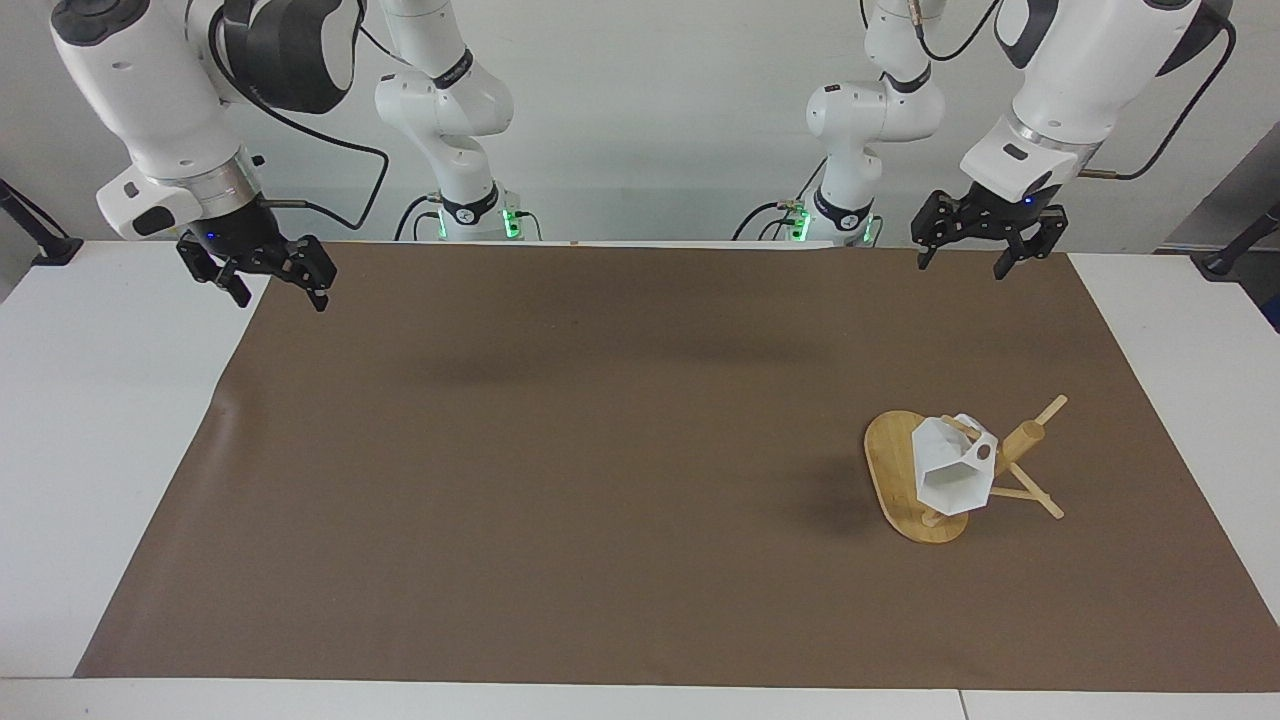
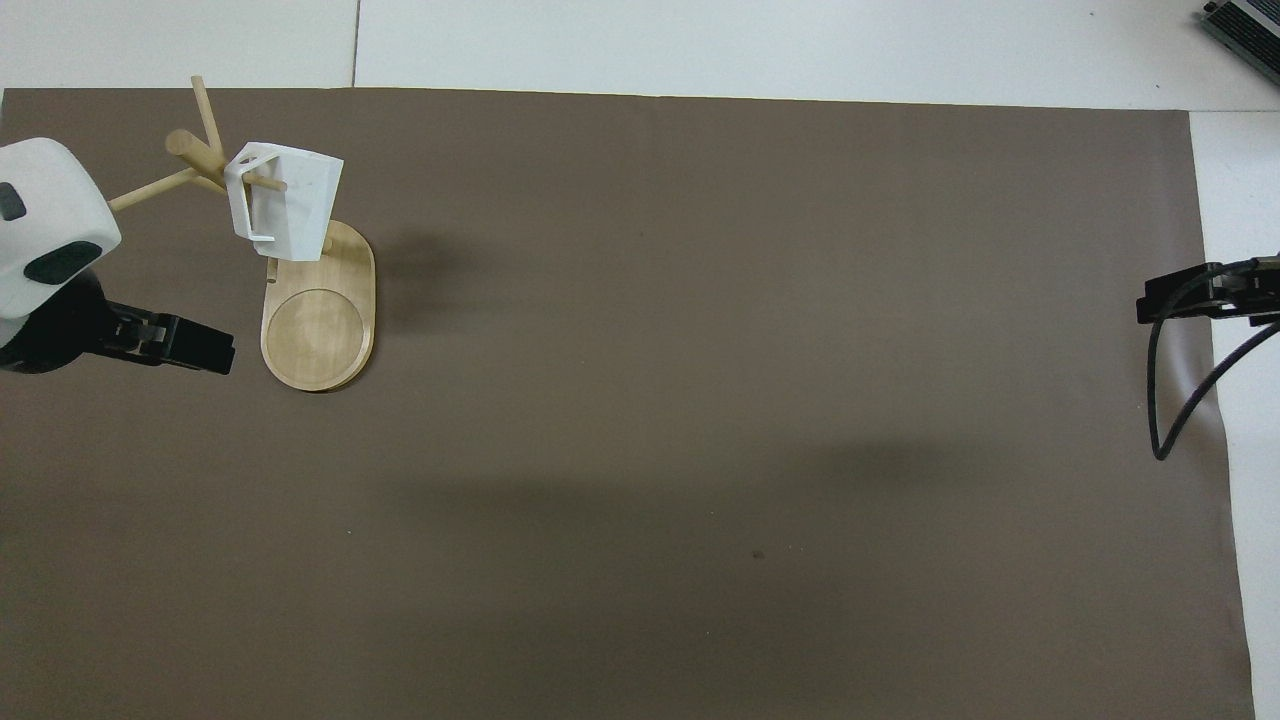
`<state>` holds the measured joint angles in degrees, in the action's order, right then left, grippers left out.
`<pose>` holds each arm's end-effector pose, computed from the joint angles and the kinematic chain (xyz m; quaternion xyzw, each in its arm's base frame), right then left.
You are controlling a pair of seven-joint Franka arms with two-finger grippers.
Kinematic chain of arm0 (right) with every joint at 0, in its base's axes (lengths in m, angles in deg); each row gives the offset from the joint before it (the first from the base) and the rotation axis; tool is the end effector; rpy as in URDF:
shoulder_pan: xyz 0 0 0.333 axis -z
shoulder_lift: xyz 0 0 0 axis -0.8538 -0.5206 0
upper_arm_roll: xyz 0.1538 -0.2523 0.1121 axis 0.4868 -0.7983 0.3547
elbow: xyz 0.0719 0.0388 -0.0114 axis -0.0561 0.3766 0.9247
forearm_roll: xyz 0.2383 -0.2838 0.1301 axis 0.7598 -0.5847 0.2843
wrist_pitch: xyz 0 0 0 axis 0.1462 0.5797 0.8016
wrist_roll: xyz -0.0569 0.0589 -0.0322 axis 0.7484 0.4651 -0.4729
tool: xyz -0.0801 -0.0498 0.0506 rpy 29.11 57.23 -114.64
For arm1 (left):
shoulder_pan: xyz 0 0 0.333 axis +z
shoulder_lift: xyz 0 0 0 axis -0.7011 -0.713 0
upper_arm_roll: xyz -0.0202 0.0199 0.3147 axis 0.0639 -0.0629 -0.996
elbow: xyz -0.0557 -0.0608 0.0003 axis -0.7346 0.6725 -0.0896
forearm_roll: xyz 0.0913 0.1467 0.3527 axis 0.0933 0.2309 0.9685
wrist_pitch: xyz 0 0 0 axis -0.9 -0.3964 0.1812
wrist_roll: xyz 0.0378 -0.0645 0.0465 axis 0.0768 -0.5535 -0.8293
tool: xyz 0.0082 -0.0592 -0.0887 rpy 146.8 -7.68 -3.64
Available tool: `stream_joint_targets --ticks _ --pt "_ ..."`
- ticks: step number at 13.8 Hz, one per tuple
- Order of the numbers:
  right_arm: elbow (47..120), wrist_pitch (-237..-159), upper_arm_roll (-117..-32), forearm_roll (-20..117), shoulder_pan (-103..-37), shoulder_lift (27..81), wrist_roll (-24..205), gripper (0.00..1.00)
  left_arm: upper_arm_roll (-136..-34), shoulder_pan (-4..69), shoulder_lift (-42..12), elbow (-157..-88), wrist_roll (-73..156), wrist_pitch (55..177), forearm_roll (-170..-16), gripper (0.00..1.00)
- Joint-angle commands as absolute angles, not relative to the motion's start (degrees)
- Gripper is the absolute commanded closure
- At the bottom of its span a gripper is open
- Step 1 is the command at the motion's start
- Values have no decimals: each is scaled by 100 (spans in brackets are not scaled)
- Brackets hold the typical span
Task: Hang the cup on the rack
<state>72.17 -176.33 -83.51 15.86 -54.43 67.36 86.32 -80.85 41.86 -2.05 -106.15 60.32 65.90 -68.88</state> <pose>0.5686 -0.0652 0.5940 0.9995 -0.0224 0.0093 0.0195 0.5261 -0.0946 0.6280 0.9936 -0.1119 -0.0122 0.0057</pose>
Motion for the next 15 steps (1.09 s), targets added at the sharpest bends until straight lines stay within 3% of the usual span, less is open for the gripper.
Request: stream_joint_targets --ticks 1,9,15 --pt "7420 -17778 -8333 1487 -5414 6888 8540 0 -8137 4153 -242 -10489 5945 6406 -6750 0" --pt "7411 -17743 -8324 1558 -5414 6888 8540 0 -8778 3969 -549 -9997 5963 6179 -6750 0" --pt "7420 -17743 -8315 1567 -5414 6888 8549 0 -8946 3810 -444 -10014 5998 6169 -6750 0"
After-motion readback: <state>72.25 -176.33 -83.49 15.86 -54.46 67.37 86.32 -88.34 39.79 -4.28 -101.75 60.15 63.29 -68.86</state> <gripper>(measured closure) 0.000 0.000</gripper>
